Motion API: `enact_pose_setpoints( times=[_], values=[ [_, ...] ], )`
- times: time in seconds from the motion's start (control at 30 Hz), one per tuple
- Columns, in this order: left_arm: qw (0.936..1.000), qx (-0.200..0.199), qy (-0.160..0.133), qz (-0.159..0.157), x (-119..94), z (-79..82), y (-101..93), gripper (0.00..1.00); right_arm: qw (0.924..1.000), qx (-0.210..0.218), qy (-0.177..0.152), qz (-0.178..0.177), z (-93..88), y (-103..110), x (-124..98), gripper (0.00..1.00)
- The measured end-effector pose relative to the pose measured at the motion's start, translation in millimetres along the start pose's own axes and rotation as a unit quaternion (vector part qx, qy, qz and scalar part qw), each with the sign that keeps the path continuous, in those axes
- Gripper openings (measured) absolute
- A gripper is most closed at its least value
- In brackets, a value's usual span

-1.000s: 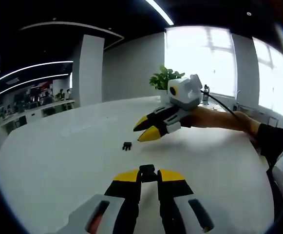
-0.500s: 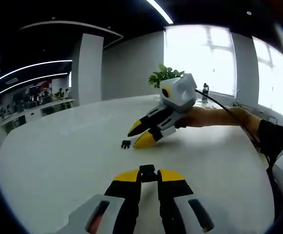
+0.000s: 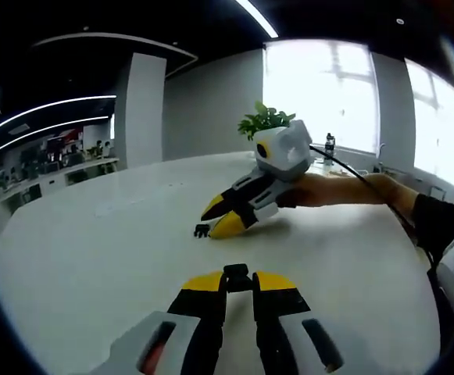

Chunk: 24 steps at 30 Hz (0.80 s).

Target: Snap the two parts of the plastic buckle together until the buckle closes and remains connected.

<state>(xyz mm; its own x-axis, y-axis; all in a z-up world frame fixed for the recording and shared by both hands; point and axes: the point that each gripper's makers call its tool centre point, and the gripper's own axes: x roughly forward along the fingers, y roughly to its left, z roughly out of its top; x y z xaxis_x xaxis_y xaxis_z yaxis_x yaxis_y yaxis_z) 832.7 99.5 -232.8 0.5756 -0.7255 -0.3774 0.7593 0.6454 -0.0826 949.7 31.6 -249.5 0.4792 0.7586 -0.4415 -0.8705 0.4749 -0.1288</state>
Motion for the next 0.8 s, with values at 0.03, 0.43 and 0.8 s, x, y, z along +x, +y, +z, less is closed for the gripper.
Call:
enact_pose_setpoints(
  times=[0.03,0.43,0.8],
  values=[
    [1.0000,0.000,0.000,0.000,0.0,-0.1,0.0,0.12,1.0000,0.006,0.000,0.002,-0.2,0.0,0.0,0.24],
    [1.0000,0.002,0.003,-0.004,-1.6,-1.9,-1.5,0.12,0.9995,0.031,-0.004,0.009,0.6,-0.3,3.4,0.22],
    [1.0000,0.003,0.002,-0.002,-2.8,-1.8,-1.5,0.12,0.9982,0.055,-0.013,0.018,-0.2,5.5,1.0,0.18]
  ],
)
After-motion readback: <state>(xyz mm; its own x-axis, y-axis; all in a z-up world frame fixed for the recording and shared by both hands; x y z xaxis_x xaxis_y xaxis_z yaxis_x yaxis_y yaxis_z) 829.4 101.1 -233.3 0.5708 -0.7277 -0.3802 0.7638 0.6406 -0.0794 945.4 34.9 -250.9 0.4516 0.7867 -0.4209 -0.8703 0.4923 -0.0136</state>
